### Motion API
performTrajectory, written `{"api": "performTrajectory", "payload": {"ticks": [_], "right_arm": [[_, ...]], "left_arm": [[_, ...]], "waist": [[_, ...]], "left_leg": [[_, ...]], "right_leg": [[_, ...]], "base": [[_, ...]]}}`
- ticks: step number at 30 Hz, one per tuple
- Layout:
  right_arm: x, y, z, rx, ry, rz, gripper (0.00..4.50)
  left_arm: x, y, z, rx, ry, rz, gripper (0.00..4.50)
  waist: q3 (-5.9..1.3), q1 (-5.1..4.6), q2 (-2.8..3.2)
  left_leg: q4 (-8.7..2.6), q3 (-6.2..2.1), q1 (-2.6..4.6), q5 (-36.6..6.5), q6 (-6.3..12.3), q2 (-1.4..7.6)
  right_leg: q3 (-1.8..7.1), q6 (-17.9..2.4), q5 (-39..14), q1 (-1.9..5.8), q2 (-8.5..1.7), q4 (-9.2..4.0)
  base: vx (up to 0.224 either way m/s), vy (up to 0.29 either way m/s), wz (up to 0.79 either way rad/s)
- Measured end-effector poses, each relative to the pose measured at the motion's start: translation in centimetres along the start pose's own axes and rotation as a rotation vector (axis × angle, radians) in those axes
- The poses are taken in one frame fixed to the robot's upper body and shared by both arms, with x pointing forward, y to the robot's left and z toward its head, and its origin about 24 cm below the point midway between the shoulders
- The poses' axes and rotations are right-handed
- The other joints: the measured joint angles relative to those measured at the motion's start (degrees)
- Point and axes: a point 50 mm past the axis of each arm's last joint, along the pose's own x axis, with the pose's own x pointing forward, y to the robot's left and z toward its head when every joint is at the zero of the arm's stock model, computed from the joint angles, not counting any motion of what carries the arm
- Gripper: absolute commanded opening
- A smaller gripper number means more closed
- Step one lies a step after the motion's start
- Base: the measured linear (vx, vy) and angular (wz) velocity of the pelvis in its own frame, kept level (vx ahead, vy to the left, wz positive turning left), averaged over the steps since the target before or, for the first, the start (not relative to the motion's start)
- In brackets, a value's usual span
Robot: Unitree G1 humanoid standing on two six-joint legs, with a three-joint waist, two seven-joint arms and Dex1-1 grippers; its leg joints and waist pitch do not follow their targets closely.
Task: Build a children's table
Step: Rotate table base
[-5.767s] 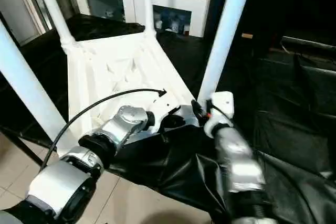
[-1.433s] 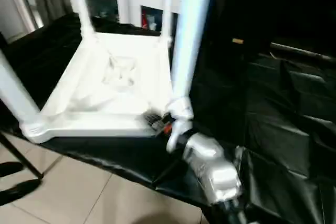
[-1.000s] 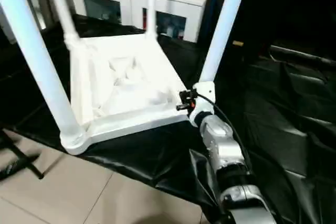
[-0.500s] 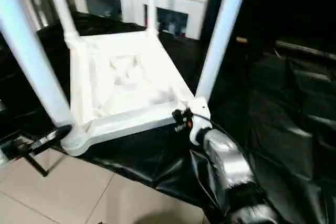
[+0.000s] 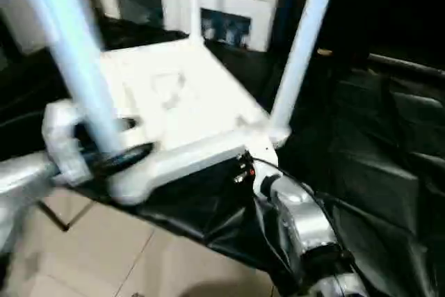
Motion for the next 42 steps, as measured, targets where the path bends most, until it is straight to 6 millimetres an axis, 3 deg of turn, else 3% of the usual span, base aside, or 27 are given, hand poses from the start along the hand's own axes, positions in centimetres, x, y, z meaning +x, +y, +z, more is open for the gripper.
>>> {"api": "performTrajectory", "payload": {"ticks": [4, 8, 11, 18, 22, 24, 30, 33, 42], "right_arm": [[1.0, -0.3, 0.8, -0.032, -0.008, -0.053, 0.27], [0.6, -1.6, 1.2, -0.028, -0.035, -0.146, 0.27], [0.0, -2.7, 1.6, -0.028, -0.058, -0.202, 0.27], [-4.1, -6.0, 1.2, -0.043, -0.101, -0.376, 0.27], [-5.8, -6.6, 1.1, -0.052, -0.103, -0.419, 0.27], [-6.6, -6.8, 1.3, -0.058, -0.109, -0.436, 0.27], [-8.1, -7.1, 1.2, -0.044, -0.115, -0.462, 0.27], [-8.1, -6.8, 1.2, -0.037, -0.114, -0.446, 0.27], [-6.5, -5.5, 2.3, -0.001, -0.158, -0.380, 0.27]], "left_arm": [[4.4, -1.0, 0.0, 0.036, 0.001, -0.124, 4.50], [8.2, -1.7, 0.1, 0.062, 0.000, -0.182, 4.50], [10.9, -1.8, 0.2, 0.104, 0.013, -0.179, 4.50], [14.3, -1.8, 0.1, 0.144, 0.024, -0.129, 4.50], [15.1, -1.7, 0.1, 0.145, 0.012, -0.125, 4.50], [15.1, -1.6, 0.2, 0.152, -0.001, -0.130, 4.50], [14.2, -1.2, -0.1, 0.129, -0.034, -0.152, 4.50], [13.2, -1.0, -1.2, 0.105, -0.019, -0.136, 4.50], [9.8, -0.6, -4.1, 0.082, -0.009, 0.027, 4.50]], "waist": [[0.01, -0.07, 0.01], [0.03, 0.01, 0.08], [0.13, 0.00, 0.85], [0.11, -0.51, 4.82], [0.09, -1.81, 7.31], [-0.02, -2.22, 8.13], [-0.12, -4.04, 8.29], [0.05, -4.71, 7.92], [0.22, -4.36, 5.59]], "left_leg": [[0.21, 0.00, -0.25, 0.0, -0.04, 0.00], [0.31, 0.00, -0.44, 0.1, -0.04, 0.00], [0.59, -0.05, -0.58, 0.1, -0.03, 0.01], [0.92, -0.05, -0.71, -0.1, 0.26, -0.20], [0.95, -0.19, -0.73, -0.1, 0.27, -0.48], [0.94, -0.23, -0.77, -0.1, 0.28, -0.51], [0.95, -0.39, -0.93, -0.1, 0.29, -0.50], [0.98, -0.41, -1.30, -0.1, 0.30, -0.49], [1.08, -0.36, -1.47, 0.0, 0.47, -0.24]], "right_leg": [[0.00, 0.0, 0.1, -0.10, -0.05, 0.00], [0.00, -0.3, 0.3, -0.19, -0.05, -0.01], [0.00, -0.2, 0.3, -0.16, -0.06, -0.03], [0.14, -0.1, 0.3, -0.14, -0.18, -0.14], [0.09, -0.1, 0.3, -0.08, -0.22, -0.15], [0.07, 0.2, 0.2, -0.09, -0.22, -0.14], [-0.37, 0.3, 0.1, -0.09, -0.21, -0.13], [-0.46, 0.3, 0.1, -0.12, -0.24, -0.15], [-0.59, 0.3, 0.1, -0.34, -0.47, -0.13]], "base": [[0.000, 0.000, 0.00], [0.000, 0.000, 0.00], [0.000, 0.000, 0.00], [0.000, 0.000, 0.00], [0.000, 0.000, 0.00], [0.000, 0.000, 0.00], [0.000, 0.000, 0.00], [0.000, 0.000, 0.00], [0.000, 0.000, 0.00]]}}
